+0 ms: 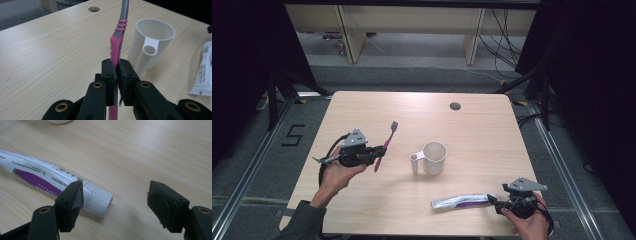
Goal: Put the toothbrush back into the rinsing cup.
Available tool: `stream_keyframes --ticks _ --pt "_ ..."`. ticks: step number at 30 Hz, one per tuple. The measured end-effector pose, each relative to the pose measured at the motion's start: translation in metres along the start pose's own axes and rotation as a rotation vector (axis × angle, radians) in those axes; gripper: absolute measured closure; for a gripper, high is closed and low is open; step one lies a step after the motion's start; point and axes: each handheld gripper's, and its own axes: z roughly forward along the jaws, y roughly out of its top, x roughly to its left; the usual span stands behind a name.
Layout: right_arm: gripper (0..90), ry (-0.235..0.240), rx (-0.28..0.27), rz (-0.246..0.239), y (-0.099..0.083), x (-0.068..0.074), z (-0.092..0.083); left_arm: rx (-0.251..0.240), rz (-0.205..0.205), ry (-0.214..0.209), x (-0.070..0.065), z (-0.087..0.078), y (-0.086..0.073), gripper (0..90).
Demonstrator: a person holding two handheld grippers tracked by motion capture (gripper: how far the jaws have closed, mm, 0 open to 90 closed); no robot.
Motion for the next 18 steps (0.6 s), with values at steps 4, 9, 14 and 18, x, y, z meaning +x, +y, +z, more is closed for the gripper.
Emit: stream_keyframes --ticks 4,9,14,18 --pt "29.9 0.003 0.006 0.015 0.0 0.001 -0.001 -0.034 -0.006 -0.017 -0.002 0.002 0.004 83.4" --pt "29.9 0.002 -0.005 0.008 0.0 0.0 0.0 -0.074 -0.009 -0.019 -0.006 0.006 0.01 83.4" --pt "29.9 0.006 0.012 0.028 0.0 0.001 -0.001 -0.114 -0.012 -0.028 -0.011 0.01 0.017 83.4" --pt "29.9 0.002 0.003 0.014 0.0 0.0 -0.001 -0.138 -0.014 -0.029 -0.014 0.012 0.022 83.4"
